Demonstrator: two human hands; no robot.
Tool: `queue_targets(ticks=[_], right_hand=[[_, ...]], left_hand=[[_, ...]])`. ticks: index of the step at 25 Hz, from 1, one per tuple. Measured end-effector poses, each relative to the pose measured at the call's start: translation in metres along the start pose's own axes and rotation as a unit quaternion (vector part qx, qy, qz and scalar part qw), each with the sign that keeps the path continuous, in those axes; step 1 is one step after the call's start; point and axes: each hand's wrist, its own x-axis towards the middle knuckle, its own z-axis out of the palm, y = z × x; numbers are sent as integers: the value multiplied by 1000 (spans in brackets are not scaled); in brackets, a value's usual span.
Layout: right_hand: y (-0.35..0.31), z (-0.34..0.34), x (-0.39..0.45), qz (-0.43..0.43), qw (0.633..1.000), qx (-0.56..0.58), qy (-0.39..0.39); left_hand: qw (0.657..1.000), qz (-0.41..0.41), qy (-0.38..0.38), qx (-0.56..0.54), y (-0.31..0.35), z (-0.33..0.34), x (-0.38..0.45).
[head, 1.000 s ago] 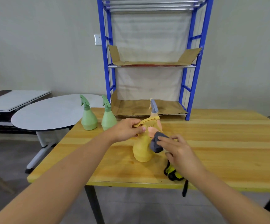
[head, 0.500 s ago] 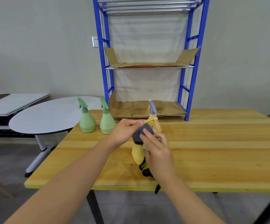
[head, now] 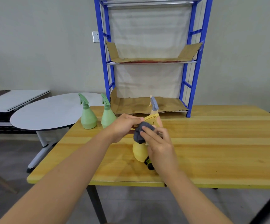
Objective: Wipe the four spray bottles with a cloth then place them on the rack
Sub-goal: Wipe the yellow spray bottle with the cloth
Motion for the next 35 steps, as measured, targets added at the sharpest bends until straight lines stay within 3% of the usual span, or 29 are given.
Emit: queue_targets(ticks=[2,4,8,12,17,22,26,30,35], right_hand=[[-10,9,-6,42,994,97,1],[-13,8,-9,45,992,116,-31],[22,-25,3,45,998,-34,10],[33,-36,-4,89,994,-61,-15],[21,-43,3,-10,993,-113,17],[32,-60,1,35,991,-131,11],[19,-92,43,-6,989,-143,32],[6,-88,88,13,980,-190,-65],[-20,-66,106,3,955,-215,-205]], left_hand=[[1000,2,5,-4,-1,1,-1],[1000,10,2,-2,-3,1,0],[999,38,-9,30,-7,2,-2],[998,48,9,43,-9,4,0],[996,64,4,54,-11,10,-3],[991,87,43,88,-18,17,-6],[994,69,78,37,-53,19,-26],[993,23,24,112,-95,30,-30],[981,45,74,173,-101,35,-21]])
